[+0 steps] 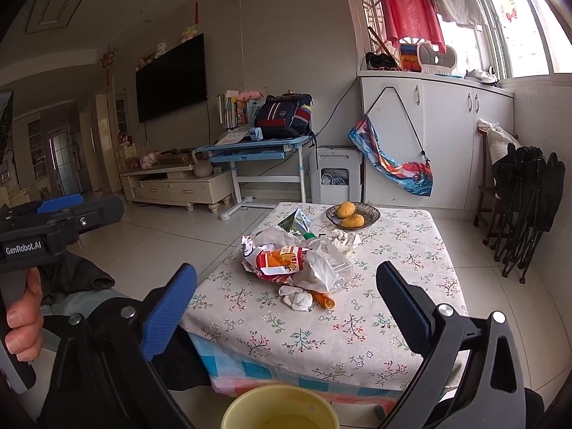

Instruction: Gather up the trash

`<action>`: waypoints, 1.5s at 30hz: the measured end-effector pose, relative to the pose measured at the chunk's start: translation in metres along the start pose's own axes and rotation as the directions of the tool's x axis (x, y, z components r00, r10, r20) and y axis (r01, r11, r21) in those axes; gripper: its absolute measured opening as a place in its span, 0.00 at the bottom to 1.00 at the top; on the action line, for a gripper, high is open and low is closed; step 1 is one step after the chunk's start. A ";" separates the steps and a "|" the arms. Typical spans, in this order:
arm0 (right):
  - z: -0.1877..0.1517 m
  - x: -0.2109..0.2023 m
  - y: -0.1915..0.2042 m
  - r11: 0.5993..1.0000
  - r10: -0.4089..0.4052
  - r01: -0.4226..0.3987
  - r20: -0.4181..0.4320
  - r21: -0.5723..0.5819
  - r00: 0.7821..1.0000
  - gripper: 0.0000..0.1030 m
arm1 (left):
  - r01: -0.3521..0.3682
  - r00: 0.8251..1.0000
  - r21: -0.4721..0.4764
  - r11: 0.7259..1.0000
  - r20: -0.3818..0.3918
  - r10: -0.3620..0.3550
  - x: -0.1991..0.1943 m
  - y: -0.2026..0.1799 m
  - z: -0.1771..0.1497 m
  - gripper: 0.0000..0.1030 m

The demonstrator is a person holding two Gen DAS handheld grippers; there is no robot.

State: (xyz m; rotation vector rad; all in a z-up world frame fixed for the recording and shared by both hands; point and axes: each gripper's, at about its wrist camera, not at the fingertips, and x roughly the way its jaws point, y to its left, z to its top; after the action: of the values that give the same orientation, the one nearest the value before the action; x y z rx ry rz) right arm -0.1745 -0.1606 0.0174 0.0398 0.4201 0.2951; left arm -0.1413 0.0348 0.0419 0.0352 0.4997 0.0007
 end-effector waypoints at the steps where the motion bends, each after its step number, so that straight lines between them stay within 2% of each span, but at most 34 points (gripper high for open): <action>1: -0.001 0.003 -0.001 1.000 0.002 -0.002 -0.008 -0.002 1.000 0.93 | -0.006 1.000 -0.005 1.000 -0.007 0.006 0.003 0.003 -0.001 0.93; 5: -0.008 0.018 -0.003 1.000 0.018 -0.018 -0.044 -0.013 0.999 0.90 | -0.022 0.999 -0.019 1.000 -0.037 0.021 0.017 0.012 -0.003 0.93; 7: -0.010 0.029 -0.006 0.999 0.025 -0.027 -0.071 -0.019 0.997 0.81 | -0.025 0.998 -0.025 0.999 -0.051 0.024 0.024 0.015 -0.005 0.93; 9: -0.012 0.043 -0.011 0.999 0.034 -0.035 -0.099 -0.013 0.994 0.77 | -0.022 0.997 -0.031 0.999 -0.071 0.020 0.034 0.018 -0.007 0.93; 15: -0.013 0.094 -0.026 1.000 0.018 -0.018 -0.164 0.001 0.986 0.73 | -0.008 0.993 -0.052 0.999 -0.122 0.002 0.068 0.025 -0.012 0.93; 20: -0.021 0.142 -0.041 0.998 0.018 -0.004 -0.253 0.057 0.967 0.64 | 0.025 0.990 -0.015 1.000 -0.140 -0.027 0.092 0.020 -0.012 0.93; 26: -0.036 0.177 -0.053 0.989 0.087 -0.041 -0.326 0.144 0.941 0.41 | 0.080 0.985 0.050 0.996 -0.157 -0.072 0.125 0.008 -0.009 0.93; 28: -0.037 0.182 -0.056 0.984 0.119 -0.066 -0.333 0.166 0.936 0.23 | 0.103 0.981 0.075 0.992 -0.171 -0.089 0.138 0.004 -0.008 0.93; 31: -0.036 0.183 -0.062 0.978 0.142 -0.083 -0.320 0.190 0.937 0.05 | 0.107 0.977 0.112 0.988 -0.194 -0.084 0.160 0.000 -0.006 0.93; 32: -0.035 0.182 -0.064 0.976 0.146 -0.085 -0.312 0.199 0.939 0.03 | 0.107 0.975 0.117 0.987 -0.204 -0.082 0.169 -0.001 -0.004 0.93; 39: -0.019 0.156 -0.089 0.952 0.176 -0.116 -0.198 0.284 0.964 0.02 | 0.101 0.955 0.077 0.992 -0.286 -0.075 0.224 0.005 0.005 0.93; 45: -0.003 0.123 -0.106 0.934 0.195 -0.151 -0.107 0.325 0.975 0.02 | 0.101 0.921 -0.120 0.988 -0.364 -0.138 0.271 0.020 -0.004 0.93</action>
State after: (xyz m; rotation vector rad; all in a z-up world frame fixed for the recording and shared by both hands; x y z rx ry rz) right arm -0.0395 -0.2262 -0.0445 0.3736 0.6006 0.4042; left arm 0.0943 0.0577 -0.0909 -0.0950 0.8811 -0.0894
